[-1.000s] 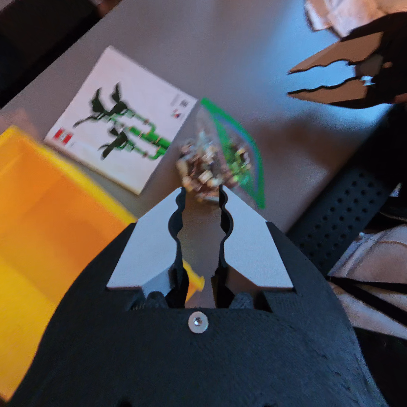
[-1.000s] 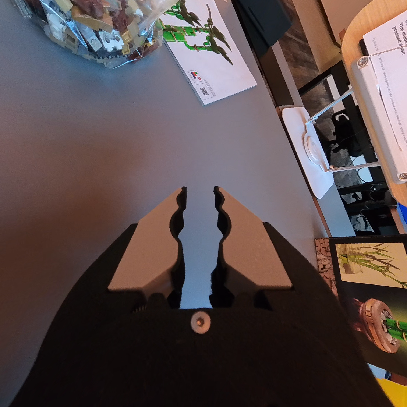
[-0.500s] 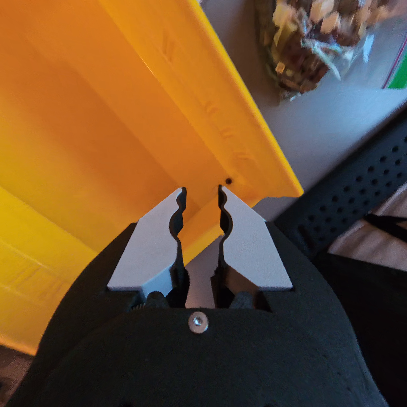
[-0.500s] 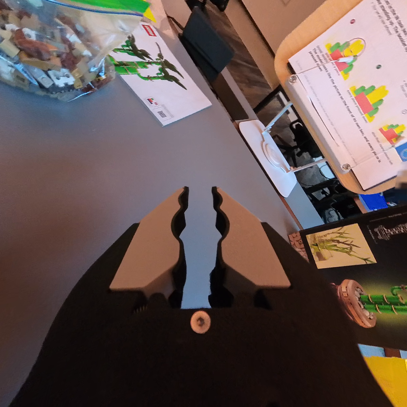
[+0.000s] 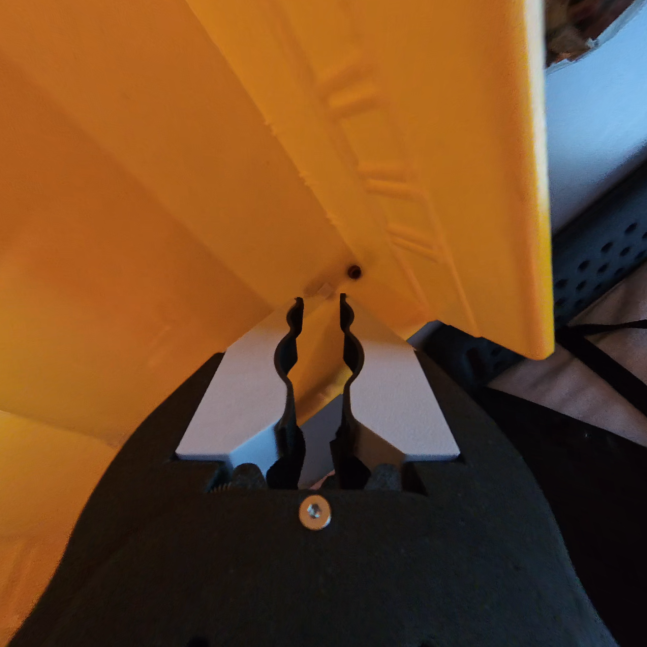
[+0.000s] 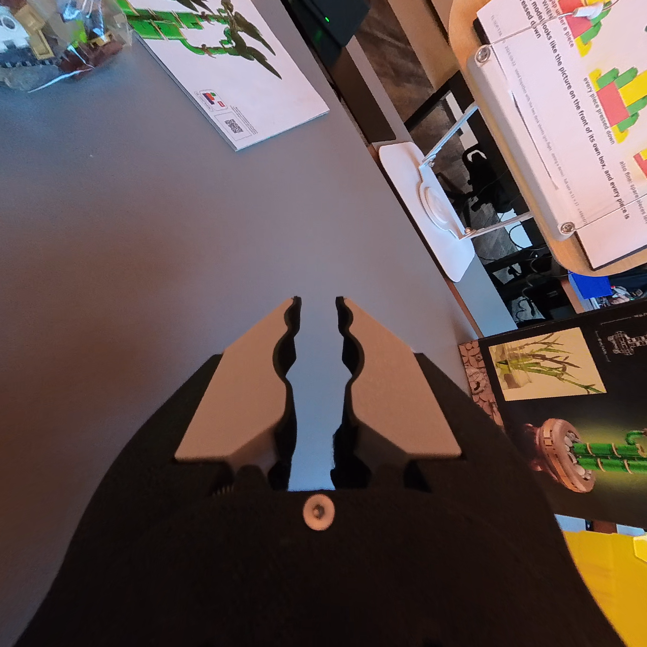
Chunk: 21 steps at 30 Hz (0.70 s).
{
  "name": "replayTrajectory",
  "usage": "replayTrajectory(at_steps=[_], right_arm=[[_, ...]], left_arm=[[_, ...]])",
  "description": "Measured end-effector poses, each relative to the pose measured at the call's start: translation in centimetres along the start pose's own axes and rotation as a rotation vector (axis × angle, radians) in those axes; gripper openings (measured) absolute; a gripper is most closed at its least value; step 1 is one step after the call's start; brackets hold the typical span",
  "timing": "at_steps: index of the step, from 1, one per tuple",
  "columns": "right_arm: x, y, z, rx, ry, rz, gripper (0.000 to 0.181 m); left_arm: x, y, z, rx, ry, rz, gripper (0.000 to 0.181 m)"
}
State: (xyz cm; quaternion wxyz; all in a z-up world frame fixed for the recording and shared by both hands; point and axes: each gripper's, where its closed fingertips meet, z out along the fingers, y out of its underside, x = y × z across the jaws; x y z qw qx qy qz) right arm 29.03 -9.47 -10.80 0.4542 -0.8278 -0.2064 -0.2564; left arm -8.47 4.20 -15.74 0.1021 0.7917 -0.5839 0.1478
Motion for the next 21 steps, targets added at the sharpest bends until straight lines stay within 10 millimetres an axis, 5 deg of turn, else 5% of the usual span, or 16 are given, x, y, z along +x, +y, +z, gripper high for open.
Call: replayTrajectory(at_steps=[21], right_arm=[[-1.3,0.5,-0.2,-0.033,-0.053,-0.056,0.02]], left_arm=[[-0.1,0.2,0.9,-0.132,-0.157,-0.29,0.013]])
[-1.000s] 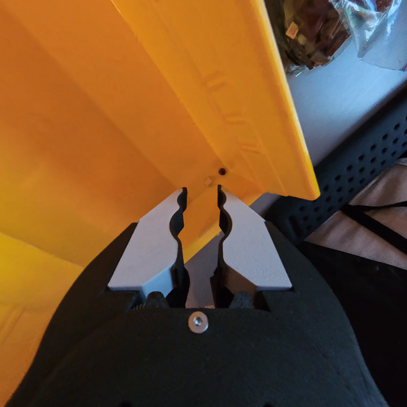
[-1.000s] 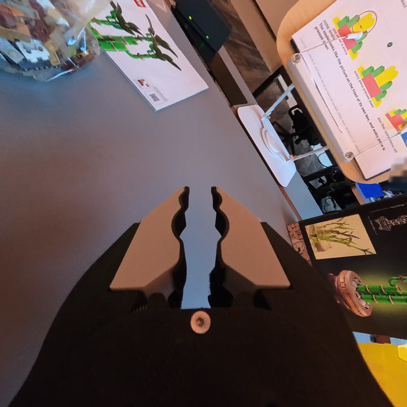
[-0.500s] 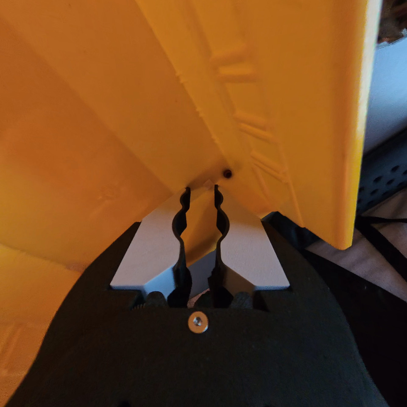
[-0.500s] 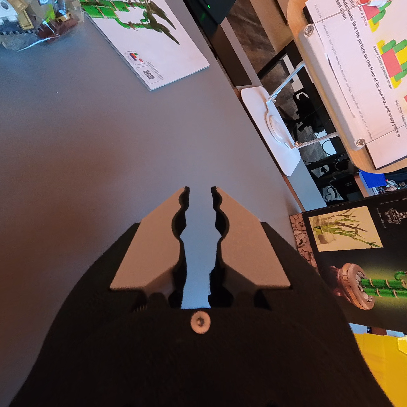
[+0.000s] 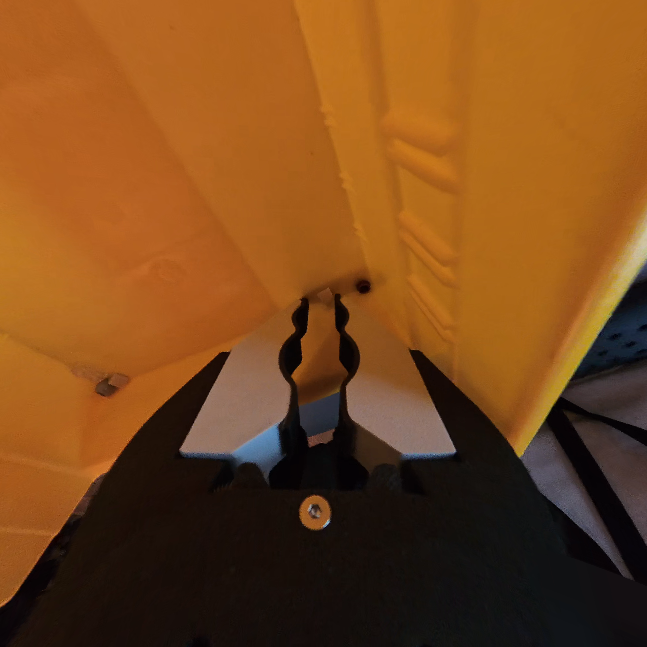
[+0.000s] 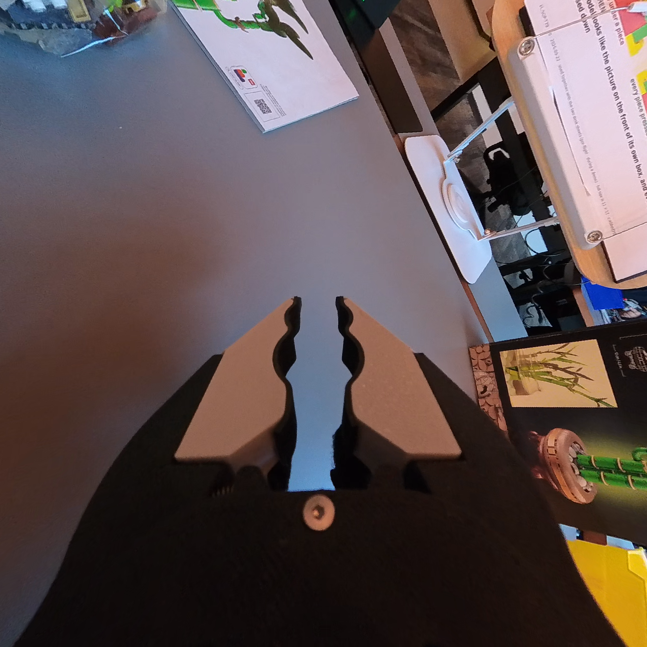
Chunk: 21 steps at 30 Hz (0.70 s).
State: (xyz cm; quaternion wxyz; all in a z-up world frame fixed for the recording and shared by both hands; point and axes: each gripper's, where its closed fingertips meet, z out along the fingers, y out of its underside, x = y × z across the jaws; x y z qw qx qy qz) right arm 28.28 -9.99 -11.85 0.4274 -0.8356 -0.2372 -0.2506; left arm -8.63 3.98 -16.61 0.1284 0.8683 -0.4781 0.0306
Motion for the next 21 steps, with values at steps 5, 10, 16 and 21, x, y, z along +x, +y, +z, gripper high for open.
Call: replayTrajectory(at_steps=[5,10,16,21], right_arm=[[0.0,0.0,-0.2,0.005,-0.003,-0.001,0.02],[0.0,0.0,-0.3,0.003,-0.007,-0.006,0.02],[-0.3,0.2,-0.1,-0.008,-0.022,-0.008,0.02],[-0.5,0.2,0.0,-0.013,-0.029,-0.009,0.02]], left_arm=[[0.2,0.0,0.1,0.003,0.005,-0.016,0.007],[-0.4,0.1,0.0,0.015,0.004,0.012,0.007],[-0.8,0.1,-1.1,0.082,0.106,-0.009,0.006],[1.0,-1.4,-6.2,0.34,0.283,0.056,0.007]])
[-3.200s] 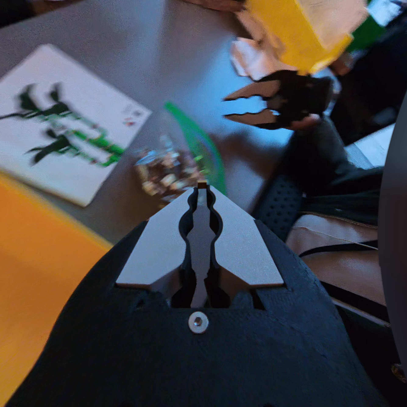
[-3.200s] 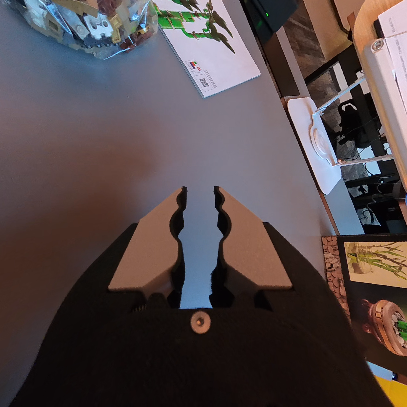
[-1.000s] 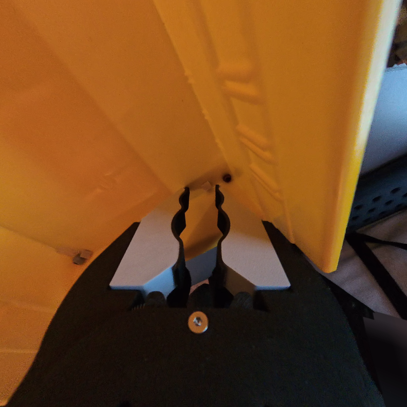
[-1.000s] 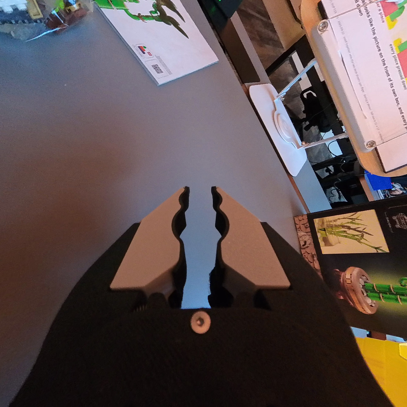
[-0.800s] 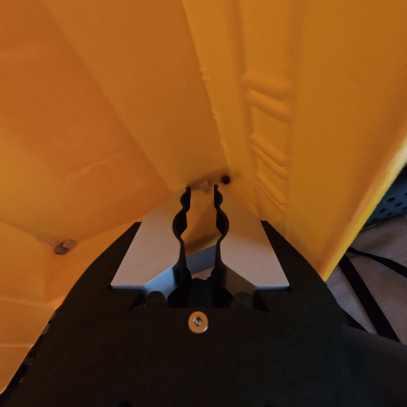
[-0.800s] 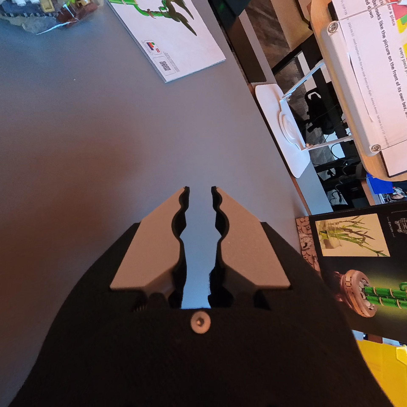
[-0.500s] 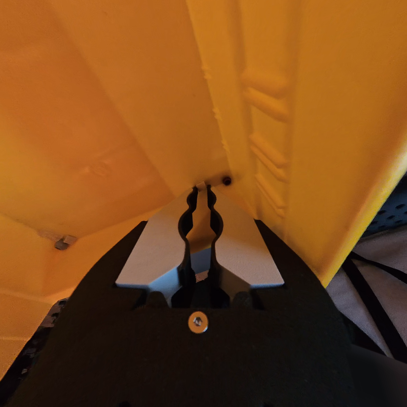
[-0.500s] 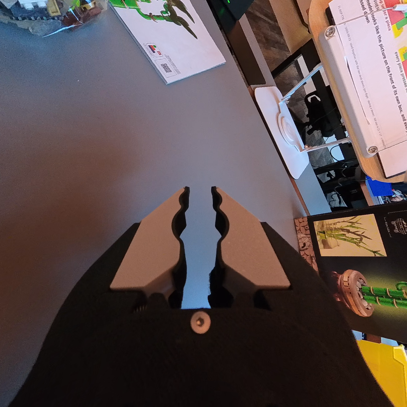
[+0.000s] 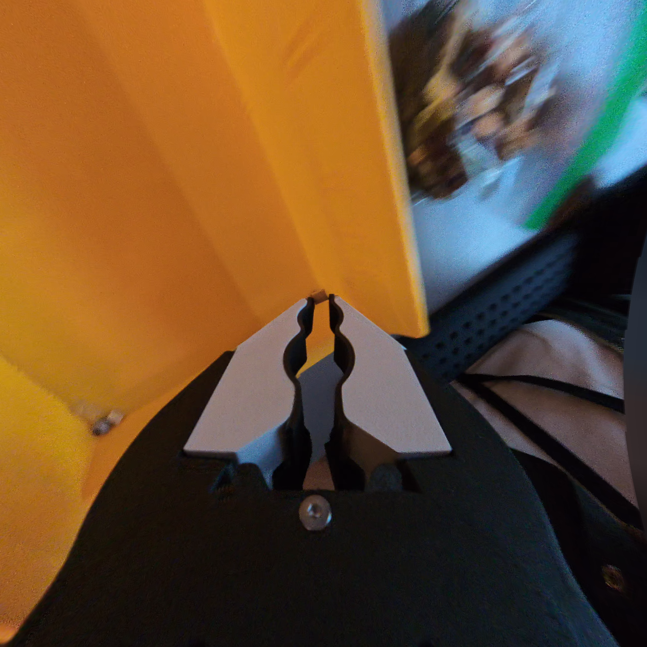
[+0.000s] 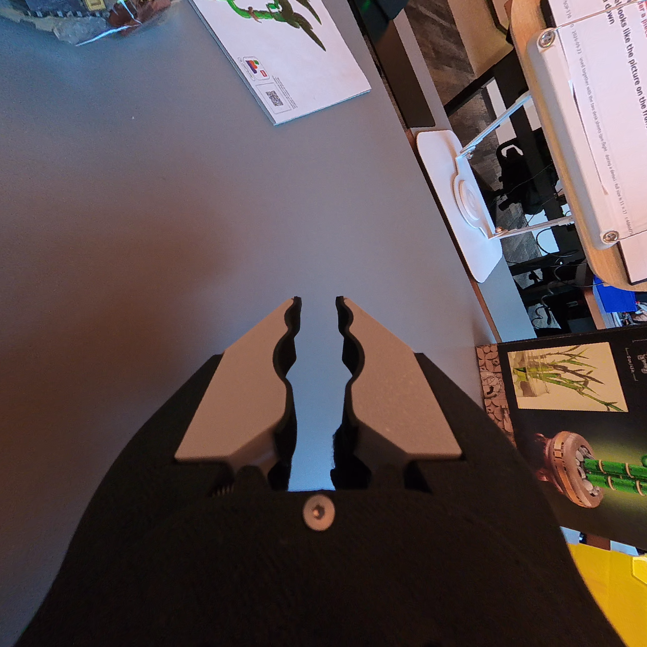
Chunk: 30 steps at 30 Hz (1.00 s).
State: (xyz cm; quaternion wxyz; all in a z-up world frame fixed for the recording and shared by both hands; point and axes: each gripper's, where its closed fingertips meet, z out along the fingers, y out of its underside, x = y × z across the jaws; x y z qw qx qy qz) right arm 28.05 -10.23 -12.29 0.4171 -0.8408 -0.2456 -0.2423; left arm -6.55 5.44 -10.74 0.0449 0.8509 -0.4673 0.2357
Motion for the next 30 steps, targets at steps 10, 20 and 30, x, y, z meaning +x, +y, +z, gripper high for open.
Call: replayTrajectory(at_steps=[10,20,30], right_arm=[[-0.4,-0.2,-0.1,0.006,-0.006,-0.014,0.02],[-0.5,-1.0,-1.0,0.035,-0.006,-0.041,0.02],[0.0,-1.2,-1.6,0.054,0.017,-0.045,0.02]], left_arm=[[19.7,-7.6,-0.4,0.28,0.534,0.481,0.007],[16.7,-10.8,4.1,0.212,0.119,0.5,0.022],[11.3,-9.9,-3.0,0.39,-0.107,0.472,0.042]])
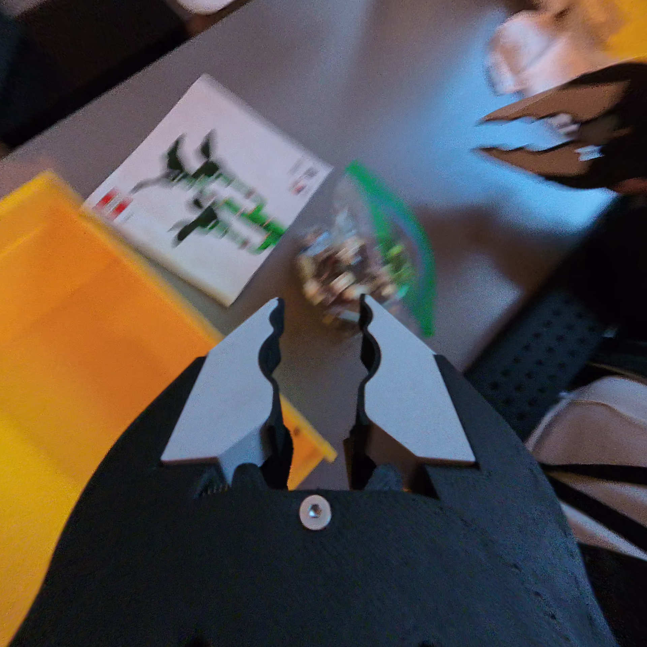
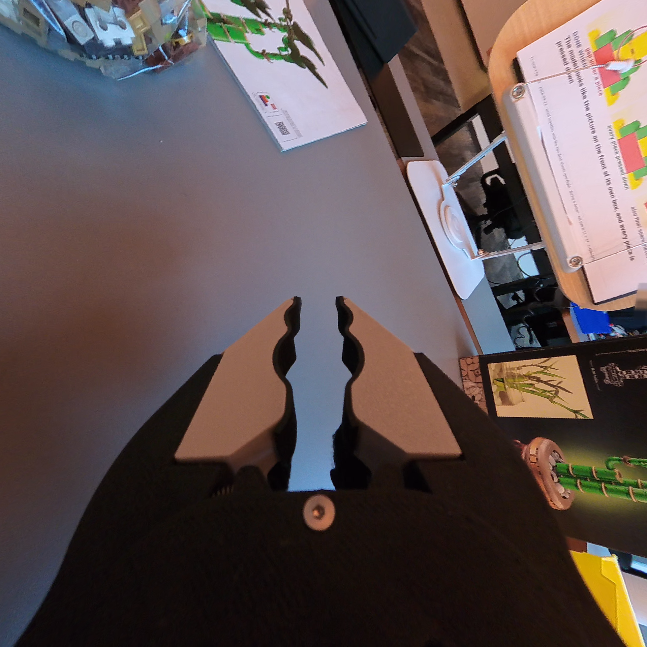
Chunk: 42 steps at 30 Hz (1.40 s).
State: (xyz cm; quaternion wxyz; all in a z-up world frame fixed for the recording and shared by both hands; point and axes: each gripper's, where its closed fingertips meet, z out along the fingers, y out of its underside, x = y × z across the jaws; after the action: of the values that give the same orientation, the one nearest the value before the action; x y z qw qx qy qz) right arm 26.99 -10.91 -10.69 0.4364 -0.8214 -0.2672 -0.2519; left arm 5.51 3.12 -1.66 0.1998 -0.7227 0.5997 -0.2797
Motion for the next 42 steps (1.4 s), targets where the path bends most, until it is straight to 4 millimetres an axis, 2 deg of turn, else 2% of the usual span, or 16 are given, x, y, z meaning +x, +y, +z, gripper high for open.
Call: replayTrajectory(at_steps=[2,5,8,10,13,17,20,25,29,32,37,42], right_arm=[[0.2,-0.2,-0.1,0.013,0.007,0.006,0.02],[0.3,-0.5,0.0,0.029,0.008,0.018,0.02],[0.5,0.3,0.4,0.003,0.005,0.041,0.02],[0.7,0.6,0.6,0.002,0.004,0.072,0.02],[1.0,0.9,1.0,0.002,0.005,0.11,0.02],[0.8,1.4,1.6,-0.018,-0.003,0.129,0.02],[0.5,2.0,2.1,-0.045,-0.014,0.129,0.02],[0.3,2.4,2.4,-0.064,-0.022,0.132,0.02],[0.0,2.6,2.7,-0.074,-0.035,0.133,0.02],[-0.1,2.7,2.7,-0.078,-0.038,0.129,0.021],[-0.2,2.8,2.8,-0.08,-0.047,0.134,0.021],[-0.4,2.8,2.9,-0.085,-0.054,0.133,0.021]], left_arm=[[-3.5,3.7,-1.9,-0.112,-0.113,-0.105,0.053],[-5.9,8.5,-3.4,-0.217,-0.105,-0.282,0.051],[-7.0,12.3,-2.8,-0.327,-0.074,-0.348,0.049],[-7.6,14.1,-1.8,-0.394,-0.073,-0.285,0.047],[-7.7,15.1,-0.2,-0.446,-0.033,-0.17,0.048],[-7.2,15.8,1.5,-0.48,0.055,0.146,0.049],[-6.4,16.3,2.2,-0.485,0.155,0.275,0.052],[-6.1,17.5,2.8,-0.501,0.241,0.303,0.054],[-5.4,16.8,2.6,-0.439,0.304,0.291,0.057],[-5.7,16.8,2.8,-0.446,0.267,0.312,0.061],[-5.5,16.8,3.3,-0.426,0.22,0.446,0.049],[-5.3,17.1,3.3,-0.452,0.258,0.425,0.049]])
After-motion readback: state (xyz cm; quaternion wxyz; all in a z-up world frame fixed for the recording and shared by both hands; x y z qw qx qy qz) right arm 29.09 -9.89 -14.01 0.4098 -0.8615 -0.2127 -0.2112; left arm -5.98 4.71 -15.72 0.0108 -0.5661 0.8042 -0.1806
